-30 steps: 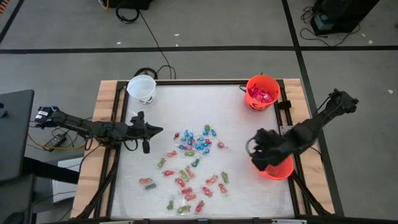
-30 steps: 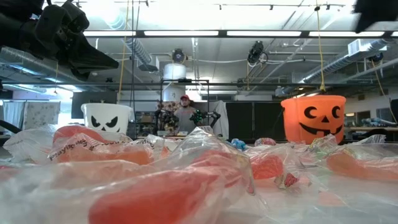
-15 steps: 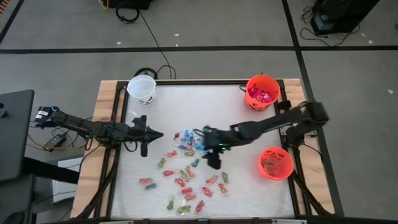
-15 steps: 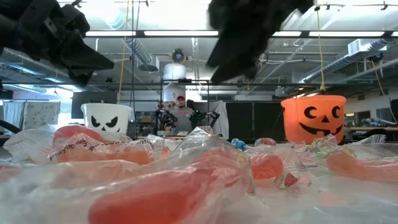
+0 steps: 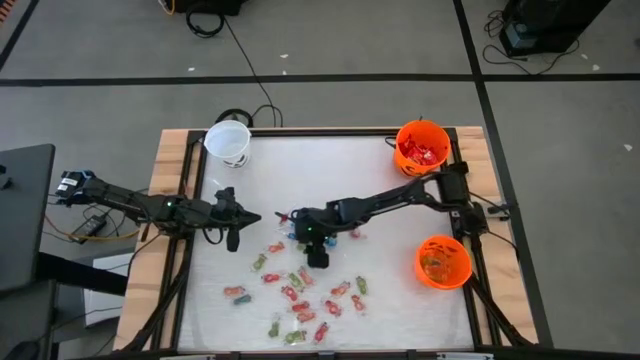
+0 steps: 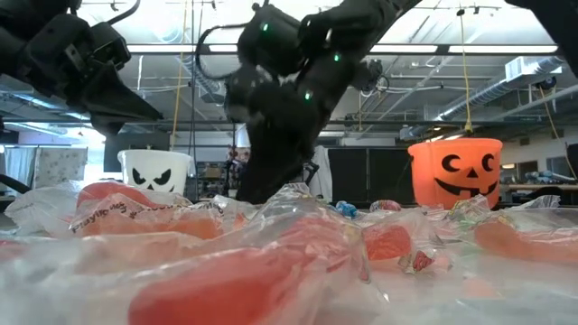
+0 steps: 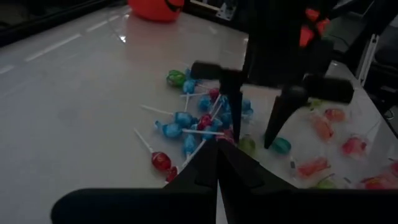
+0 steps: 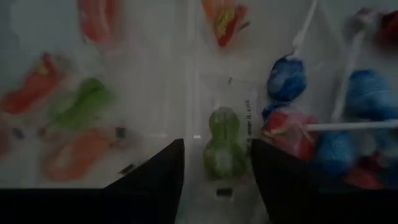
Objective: Sort candy by brand, put in halloween buckets
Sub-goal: Put the green gummy into the bottom orange bucket
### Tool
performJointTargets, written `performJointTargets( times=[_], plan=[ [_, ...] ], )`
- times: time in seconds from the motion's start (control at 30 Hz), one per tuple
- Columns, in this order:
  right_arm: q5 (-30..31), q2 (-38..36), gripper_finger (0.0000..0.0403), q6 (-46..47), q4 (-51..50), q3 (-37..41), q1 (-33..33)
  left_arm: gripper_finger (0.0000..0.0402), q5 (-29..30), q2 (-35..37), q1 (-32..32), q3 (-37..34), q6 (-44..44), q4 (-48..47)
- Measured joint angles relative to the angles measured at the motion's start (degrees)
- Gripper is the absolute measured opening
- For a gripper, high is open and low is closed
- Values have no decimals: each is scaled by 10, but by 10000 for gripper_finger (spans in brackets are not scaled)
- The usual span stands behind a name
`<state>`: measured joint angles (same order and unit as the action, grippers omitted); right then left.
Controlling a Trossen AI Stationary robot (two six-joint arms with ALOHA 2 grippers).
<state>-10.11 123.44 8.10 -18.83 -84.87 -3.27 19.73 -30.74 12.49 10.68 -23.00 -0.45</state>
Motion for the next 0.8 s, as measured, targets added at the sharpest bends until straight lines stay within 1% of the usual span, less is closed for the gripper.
performJointTargets(
  times=[0.1,0.17,0.23,0.3,0.33,0.37,0.5,0.63,0.8],
  plan=[
    [17,17,178,-3,-3,-3,0,14,1,0,0,0,0,0],
    [30,17,153,-4,-17,-4,0,14,1,0,0,0,-1,1],
    [41,14,109,-3,-31,-3,0,14,1,0,0,0,-1,1],
    [43,-2,46,6,-59,-1,1,14,1,0,0,0,-2,1],
    [39,-14,25,8,-68,1,1,14,1,0,0,0,-3,1],
    [38,-28,17,13,-76,2,0,14,1,0,0,0,-5,-1],
    [34,-115,11,69,-124,0,-5,14,1,0,0,0,-36,-9],
    [67,-201,7,113,-217,1,-26,14,1,0,0,0,-70,-6],
    [92,-312,5,201,-339,0,-58,14,0,0,0,0,-75,-7]
  ],
)
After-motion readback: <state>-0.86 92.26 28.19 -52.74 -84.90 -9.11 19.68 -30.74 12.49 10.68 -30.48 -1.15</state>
